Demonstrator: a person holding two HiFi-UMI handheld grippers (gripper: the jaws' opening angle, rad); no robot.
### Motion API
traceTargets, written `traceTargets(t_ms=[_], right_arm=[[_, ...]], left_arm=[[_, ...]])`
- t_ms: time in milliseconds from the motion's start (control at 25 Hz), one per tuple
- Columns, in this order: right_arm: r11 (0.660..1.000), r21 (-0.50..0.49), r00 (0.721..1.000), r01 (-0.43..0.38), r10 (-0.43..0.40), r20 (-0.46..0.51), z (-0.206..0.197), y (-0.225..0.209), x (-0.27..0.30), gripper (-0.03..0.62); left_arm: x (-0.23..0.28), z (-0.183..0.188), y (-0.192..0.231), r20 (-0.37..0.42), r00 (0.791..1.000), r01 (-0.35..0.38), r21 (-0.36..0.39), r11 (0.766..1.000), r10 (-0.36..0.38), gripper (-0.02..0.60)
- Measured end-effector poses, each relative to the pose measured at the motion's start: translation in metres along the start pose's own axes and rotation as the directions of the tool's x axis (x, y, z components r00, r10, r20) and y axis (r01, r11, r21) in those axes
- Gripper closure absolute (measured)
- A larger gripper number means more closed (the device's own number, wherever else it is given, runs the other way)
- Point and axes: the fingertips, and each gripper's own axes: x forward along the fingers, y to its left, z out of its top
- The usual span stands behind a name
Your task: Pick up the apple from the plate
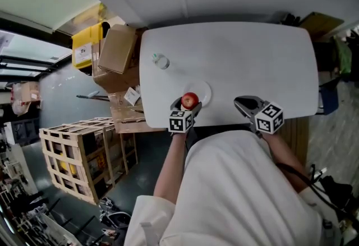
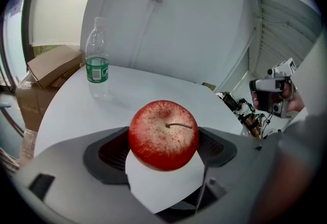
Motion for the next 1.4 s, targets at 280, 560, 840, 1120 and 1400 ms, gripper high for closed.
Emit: traceTargets(t_ms=[280,560,840,1120,1400], right_arm=[[0.999,-0.003,0.999,0.035,-0.035,0.029,-0.011,0.026,-0.005,0.548],[0.996,-0.013,0.993,0.087,-0.086,0.083,-0.018,0.055,-0.012,0.548],[0.987,0.014,0.979,0.158,-0.158,0.124,-0.041,0.079,-0.026,0.548],[0.979,0.037,0.97,0.2,-0.203,0.135,-0.063,0.094,-0.044,0.548],[0.981,0.024,0.97,0.192,-0.194,0.147,-0.07,0.091,-0.057,0.548]], left_arm=[[-0.037,0.004,-0.009,0.046,0.998,0.05,0.03,0.998,-0.051,0.182],[-0.066,0.003,-0.018,0.071,0.989,0.128,0.069,0.989,-0.133,0.183],[-0.088,-0.003,-0.026,0.06,0.977,0.196,0.124,0.973,-0.205,0.181],[-0.104,-0.005,-0.036,0.063,0.97,0.223,0.159,0.962,-0.235,0.181],[-0.119,-0.007,-0.044,0.119,0.971,0.19,0.136,0.972,-0.206,0.181]])
